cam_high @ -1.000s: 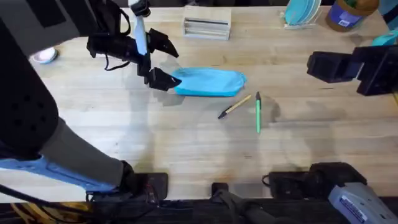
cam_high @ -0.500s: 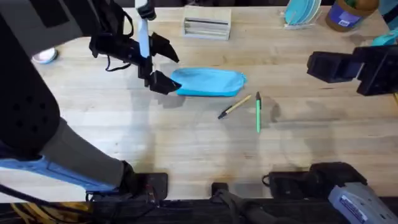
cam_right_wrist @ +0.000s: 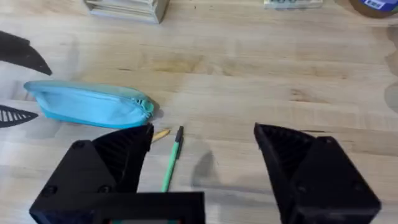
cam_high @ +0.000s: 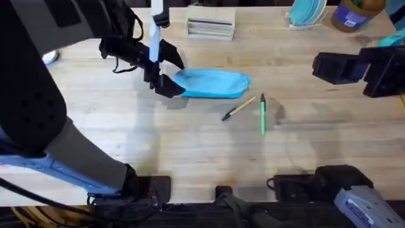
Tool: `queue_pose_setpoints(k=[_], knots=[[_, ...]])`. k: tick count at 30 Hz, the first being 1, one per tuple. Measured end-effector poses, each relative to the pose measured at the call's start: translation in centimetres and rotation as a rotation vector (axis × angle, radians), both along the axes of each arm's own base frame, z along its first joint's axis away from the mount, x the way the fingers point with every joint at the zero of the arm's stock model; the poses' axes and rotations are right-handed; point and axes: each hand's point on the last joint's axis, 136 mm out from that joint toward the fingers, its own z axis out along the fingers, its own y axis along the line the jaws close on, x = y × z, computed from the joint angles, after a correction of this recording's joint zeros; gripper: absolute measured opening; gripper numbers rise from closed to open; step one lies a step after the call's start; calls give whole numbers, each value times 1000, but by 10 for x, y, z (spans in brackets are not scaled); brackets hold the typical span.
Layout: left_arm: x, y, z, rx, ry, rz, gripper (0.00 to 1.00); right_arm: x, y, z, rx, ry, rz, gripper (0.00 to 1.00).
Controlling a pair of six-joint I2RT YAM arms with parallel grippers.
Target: Unzip the bag, pick up the pens from the table one at a time and place them inside, then zip the bag closed.
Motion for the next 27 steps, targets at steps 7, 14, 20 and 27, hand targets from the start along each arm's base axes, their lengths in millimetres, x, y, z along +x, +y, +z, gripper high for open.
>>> queue_pose_setpoints(k=[7, 14, 20, 27], knots=[[3, 4, 4, -30, 1, 23, 558, 0, 0, 0, 0, 0, 0, 996], [3, 4, 4, -30, -4, 22, 46, 0, 0, 0, 0, 0, 0, 996], [3, 4, 4, -30, -4, 22, 44, 0, 0, 0, 0, 0, 0, 996], [3, 4, 4, -31, -5, 22, 44, 6, 0, -8, -1, 38, 2, 995]])
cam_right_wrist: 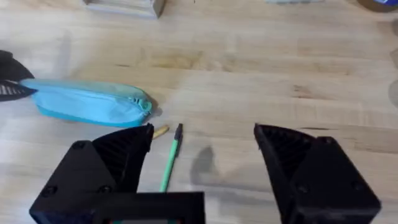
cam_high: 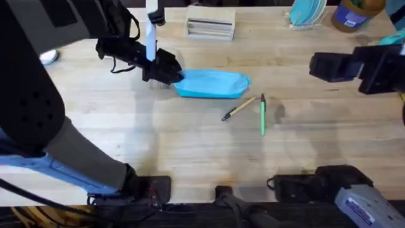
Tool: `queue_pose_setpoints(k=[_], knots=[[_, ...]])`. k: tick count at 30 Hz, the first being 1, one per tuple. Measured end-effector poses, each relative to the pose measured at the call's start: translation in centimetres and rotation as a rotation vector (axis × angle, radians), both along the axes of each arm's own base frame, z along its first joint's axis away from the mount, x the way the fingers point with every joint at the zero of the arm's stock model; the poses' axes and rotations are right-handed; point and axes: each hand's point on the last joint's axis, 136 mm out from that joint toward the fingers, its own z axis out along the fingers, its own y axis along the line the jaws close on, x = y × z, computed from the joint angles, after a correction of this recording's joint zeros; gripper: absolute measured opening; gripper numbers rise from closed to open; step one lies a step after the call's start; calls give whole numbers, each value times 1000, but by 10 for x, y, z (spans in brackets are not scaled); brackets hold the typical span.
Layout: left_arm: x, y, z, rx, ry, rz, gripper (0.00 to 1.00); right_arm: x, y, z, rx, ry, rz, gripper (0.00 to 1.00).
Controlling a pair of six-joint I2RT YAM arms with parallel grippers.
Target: Unzip the bag, pick up the pens from the table one at a time and place them inside, then zip the bag closed.
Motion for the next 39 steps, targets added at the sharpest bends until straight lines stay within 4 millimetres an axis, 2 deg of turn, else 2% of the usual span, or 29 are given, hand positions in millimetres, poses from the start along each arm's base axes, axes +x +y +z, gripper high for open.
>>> queue_pose_setpoints(k=[3, 10, 16, 24, 31, 39], knots=[[0, 0, 0, 0, -2, 0, 44, 10, 3, -14, -3, 63, 23, 995], [3, 0, 0, 0, -18, 0, 44, 33, 21, -59, -13, 237, 194, 996], [4, 0, 0, 1, -23, 0, 44, 43, 39, -78, -24, 289, 389, 996], [4, 0, 0, 1, -23, 0, 44, 60, 43, -77, -164, 193, 569, 995], [4, 0, 0, 1, -23, 0, 44, 60, 42, -77, -238, 165, 642, 995], [4, 0, 0, 1, -23, 0, 43, 56, 47, -75, -248, 55, 836, 996]])
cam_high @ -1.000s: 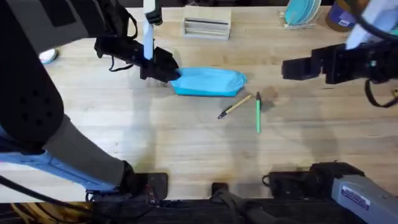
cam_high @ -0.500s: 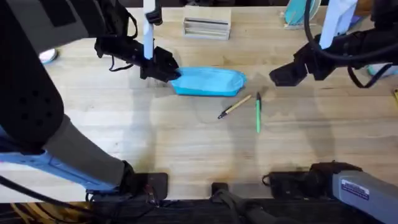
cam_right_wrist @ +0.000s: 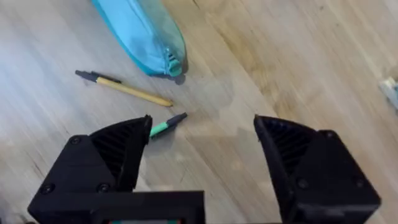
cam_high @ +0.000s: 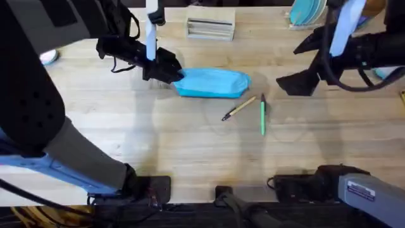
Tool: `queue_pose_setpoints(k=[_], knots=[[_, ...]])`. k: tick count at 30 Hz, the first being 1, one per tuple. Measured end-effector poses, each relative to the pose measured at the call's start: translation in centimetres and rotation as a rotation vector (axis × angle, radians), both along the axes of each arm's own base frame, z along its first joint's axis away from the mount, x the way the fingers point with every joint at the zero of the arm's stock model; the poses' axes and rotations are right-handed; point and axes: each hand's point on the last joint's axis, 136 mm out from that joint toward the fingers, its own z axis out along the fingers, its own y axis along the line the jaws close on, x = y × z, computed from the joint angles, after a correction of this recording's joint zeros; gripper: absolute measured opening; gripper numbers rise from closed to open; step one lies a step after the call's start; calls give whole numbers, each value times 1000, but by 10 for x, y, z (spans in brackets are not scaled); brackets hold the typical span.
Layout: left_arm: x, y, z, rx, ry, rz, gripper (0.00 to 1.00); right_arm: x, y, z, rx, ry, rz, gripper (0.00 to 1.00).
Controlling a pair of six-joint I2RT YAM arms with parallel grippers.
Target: Unzip the bag, pick up the pens from the table one at a time and place them inside, then zip the bag closed.
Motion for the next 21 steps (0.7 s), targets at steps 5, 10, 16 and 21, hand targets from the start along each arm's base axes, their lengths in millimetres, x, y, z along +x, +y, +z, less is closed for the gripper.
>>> queue_pose_setpoints(k=[5, 10, 16, 21], knots=[[0, 0, 0, 0, 0, 0, 43, -4, 3, -13, 30, -42, 103, 996], [0, 0, 0, 0, 0, 0, 43, 2, 3, -35, 46, -79, 146, 996], [0, 0, 0, 0, 0, 0, 43, 12, 11, -48, 84, -139, 192, 995], [0, 0, 0, 0, -1, 0, 43, 17, 18, -62, 154, -109, 222, 996]])
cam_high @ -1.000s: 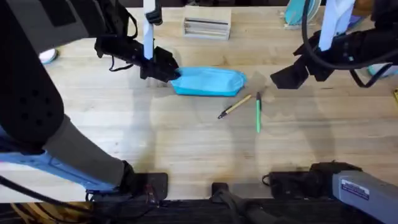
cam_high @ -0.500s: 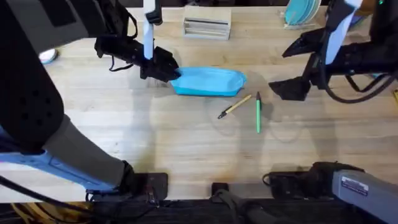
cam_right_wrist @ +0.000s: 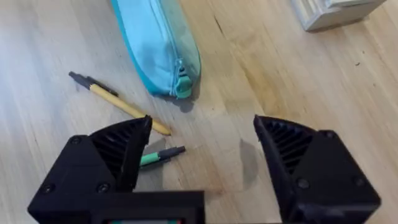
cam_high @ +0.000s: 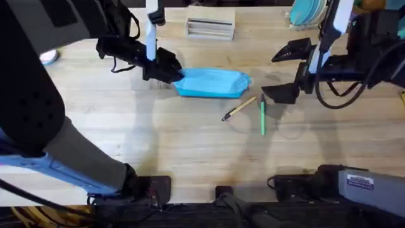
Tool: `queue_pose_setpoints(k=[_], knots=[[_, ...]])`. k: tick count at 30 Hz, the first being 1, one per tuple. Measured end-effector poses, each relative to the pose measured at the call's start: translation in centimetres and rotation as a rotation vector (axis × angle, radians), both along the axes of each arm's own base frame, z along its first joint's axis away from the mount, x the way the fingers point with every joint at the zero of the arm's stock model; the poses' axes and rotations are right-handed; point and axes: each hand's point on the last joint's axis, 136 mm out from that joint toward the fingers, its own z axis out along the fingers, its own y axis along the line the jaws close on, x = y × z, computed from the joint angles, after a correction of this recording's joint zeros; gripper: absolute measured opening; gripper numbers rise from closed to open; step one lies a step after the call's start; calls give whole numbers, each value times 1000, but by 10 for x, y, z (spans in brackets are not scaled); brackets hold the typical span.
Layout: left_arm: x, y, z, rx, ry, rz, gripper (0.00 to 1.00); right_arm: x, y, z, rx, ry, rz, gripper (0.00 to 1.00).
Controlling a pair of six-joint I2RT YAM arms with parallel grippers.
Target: Unzip the bag, pick up the pens from the table one at a time and place them inside, then zip the bag closed.
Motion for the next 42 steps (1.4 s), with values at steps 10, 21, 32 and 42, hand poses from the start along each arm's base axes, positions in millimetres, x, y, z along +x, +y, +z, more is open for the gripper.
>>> queue_pose_setpoints(k=[10, 21, 32, 42], knots=[[0, 0, 0, 0, -1, 0, 43, 1, 1, 1, 11, -6, 6, 996], [0, 0, 0, 0, -2, 0, 43, -3, 21, -16, 1, 17, 95, 996], [0, 0, 0, 0, -2, 0, 43, 4, 45, -23, -6, -49, 190, 929], [0, 0, 0, 0, -2, 0, 42, 5, 52, -35, 5, -7, 194, 801]])
